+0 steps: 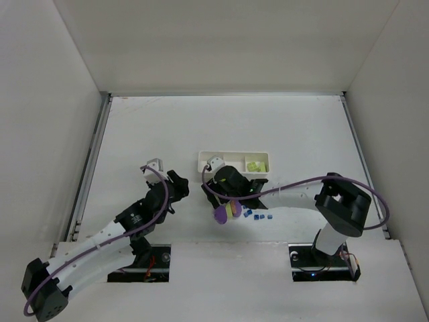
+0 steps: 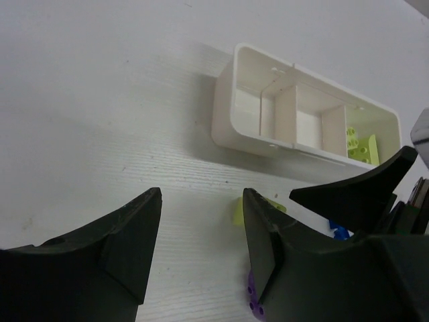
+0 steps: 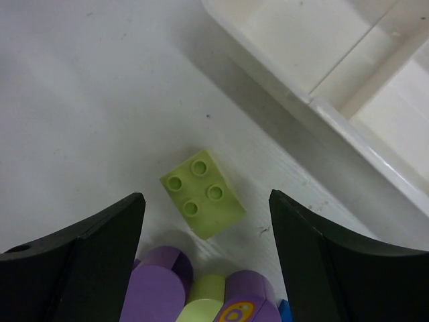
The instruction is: Sort the legos into containers by color
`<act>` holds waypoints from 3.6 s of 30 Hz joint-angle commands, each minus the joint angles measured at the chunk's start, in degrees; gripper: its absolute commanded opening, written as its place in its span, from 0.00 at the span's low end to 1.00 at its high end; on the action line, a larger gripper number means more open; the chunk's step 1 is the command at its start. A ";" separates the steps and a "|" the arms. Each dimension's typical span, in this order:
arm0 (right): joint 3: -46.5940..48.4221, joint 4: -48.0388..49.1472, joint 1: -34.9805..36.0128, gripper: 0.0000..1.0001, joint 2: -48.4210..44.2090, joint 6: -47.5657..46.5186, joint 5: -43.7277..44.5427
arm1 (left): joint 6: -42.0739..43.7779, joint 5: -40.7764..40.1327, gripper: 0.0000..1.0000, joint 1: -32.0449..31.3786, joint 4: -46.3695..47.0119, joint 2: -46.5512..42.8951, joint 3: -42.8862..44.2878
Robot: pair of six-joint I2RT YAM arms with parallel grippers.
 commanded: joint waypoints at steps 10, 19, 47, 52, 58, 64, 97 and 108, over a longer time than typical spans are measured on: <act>4.15 -2.00 -0.66 0.60 1.90 -3.13 -6.28 | -7.51 0.28 0.51 6.79 -6.21 -2.85 0.82; 4.06 -0.42 -0.66 0.39 2.51 -2.07 -3.03 | -8.48 0.10 0.09 4.42 -4.37 -1.62 1.44; -16.59 45.00 -12.17 0.26 -18.23 48.71 -20.69 | -10.50 4.85 0.56 -8.15 29.29 -9.01 -4.45; -18.79 56.08 -13.76 0.27 -15.86 56.80 -22.88 | -11.90 5.03 0.57 -7.71 29.83 -9.00 -4.54; -18.18 64.87 -13.67 0.27 -10.24 62.61 -25.08 | -14.37 8.54 0.59 -4.91 31.14 -7.34 -3.57; -18.61 73.40 -13.67 0.27 -5.93 67.53 -25.79 | -17.79 12.23 0.59 0.01 31.67 -5.93 -3.83; -18.26 84.31 -12.70 0.28 0.58 72.55 -25.88 | -22.46 23.13 0.56 11.36 35.99 -0.83 -6.12; -15.98 84.31 -12.79 0.28 1.72 72.46 -26.40 | -23.16 25.59 0.53 11.10 34.75 1.98 -4.89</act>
